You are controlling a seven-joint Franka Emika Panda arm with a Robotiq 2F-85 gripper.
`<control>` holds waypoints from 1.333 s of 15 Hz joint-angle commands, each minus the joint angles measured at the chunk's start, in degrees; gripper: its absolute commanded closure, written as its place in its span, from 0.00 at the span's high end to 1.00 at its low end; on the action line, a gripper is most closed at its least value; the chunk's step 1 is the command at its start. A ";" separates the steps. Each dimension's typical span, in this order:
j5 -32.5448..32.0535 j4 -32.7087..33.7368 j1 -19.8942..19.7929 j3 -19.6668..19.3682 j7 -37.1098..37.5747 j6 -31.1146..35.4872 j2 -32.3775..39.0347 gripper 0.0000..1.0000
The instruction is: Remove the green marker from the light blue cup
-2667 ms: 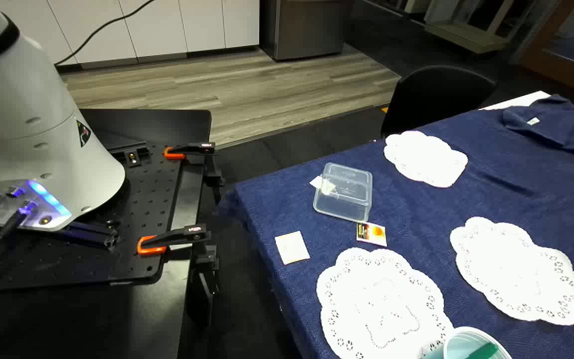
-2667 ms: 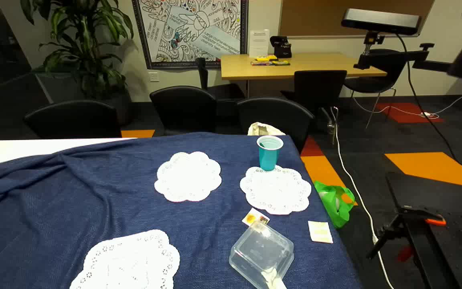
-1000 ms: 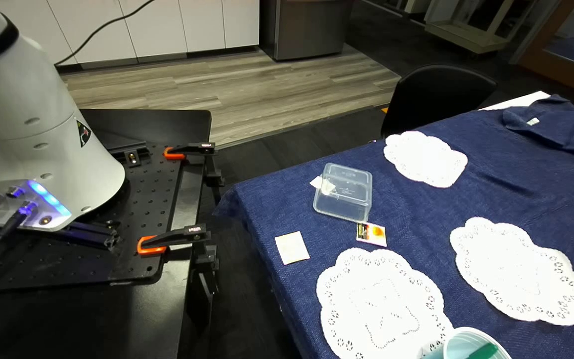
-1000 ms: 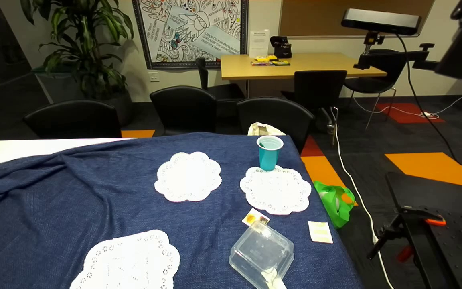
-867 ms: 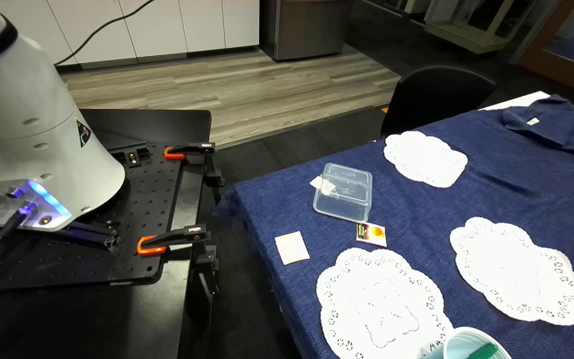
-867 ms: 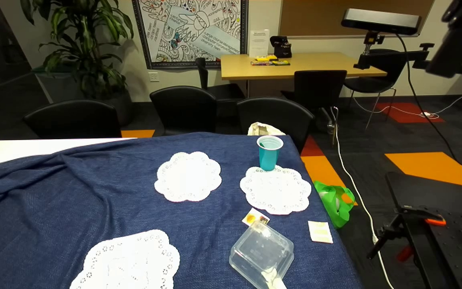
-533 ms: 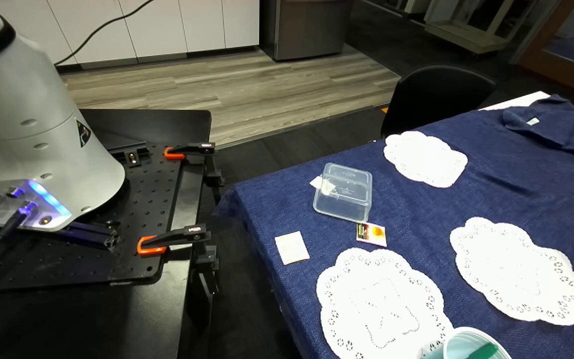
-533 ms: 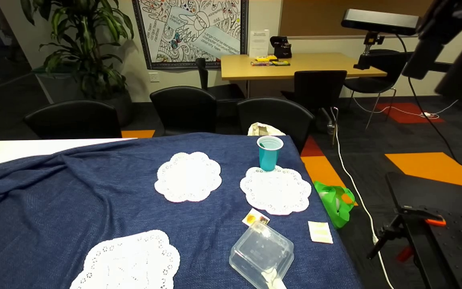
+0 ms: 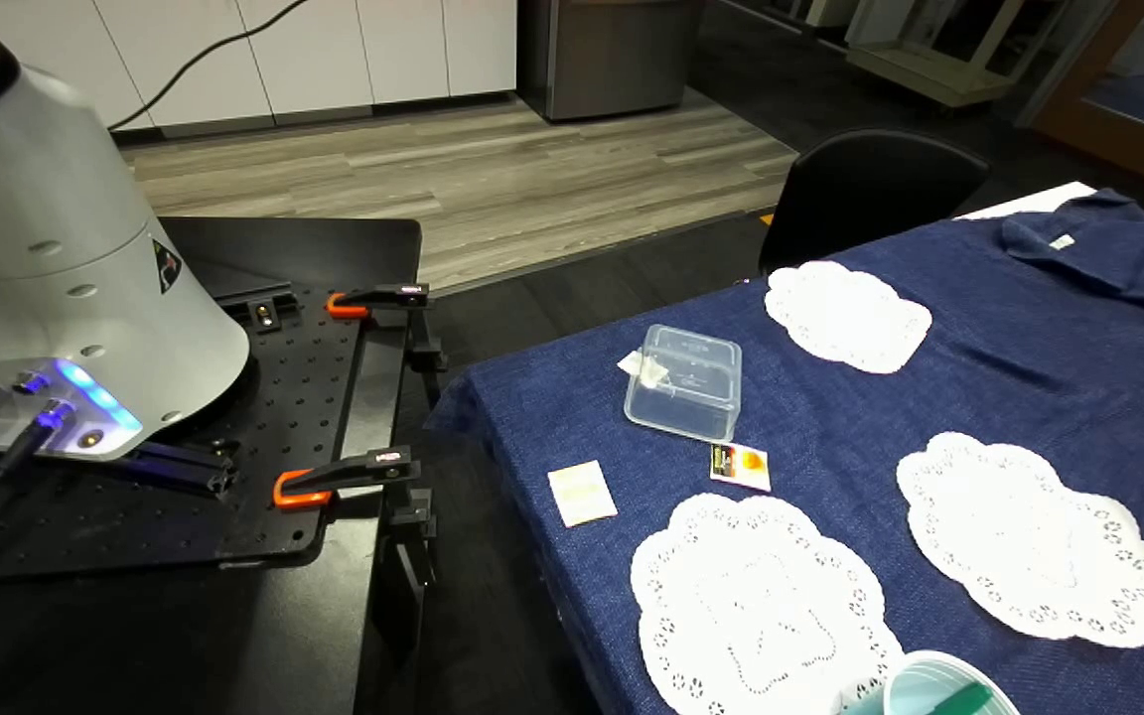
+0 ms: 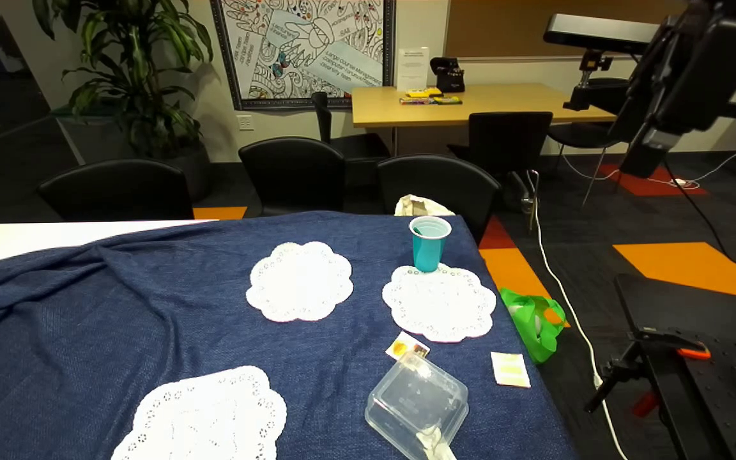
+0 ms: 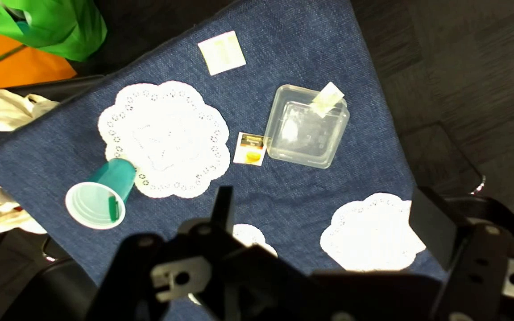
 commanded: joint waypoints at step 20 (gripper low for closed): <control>-7.17 9.90 -10.10 -9.26 -4.40 -7.51 8.93 1.00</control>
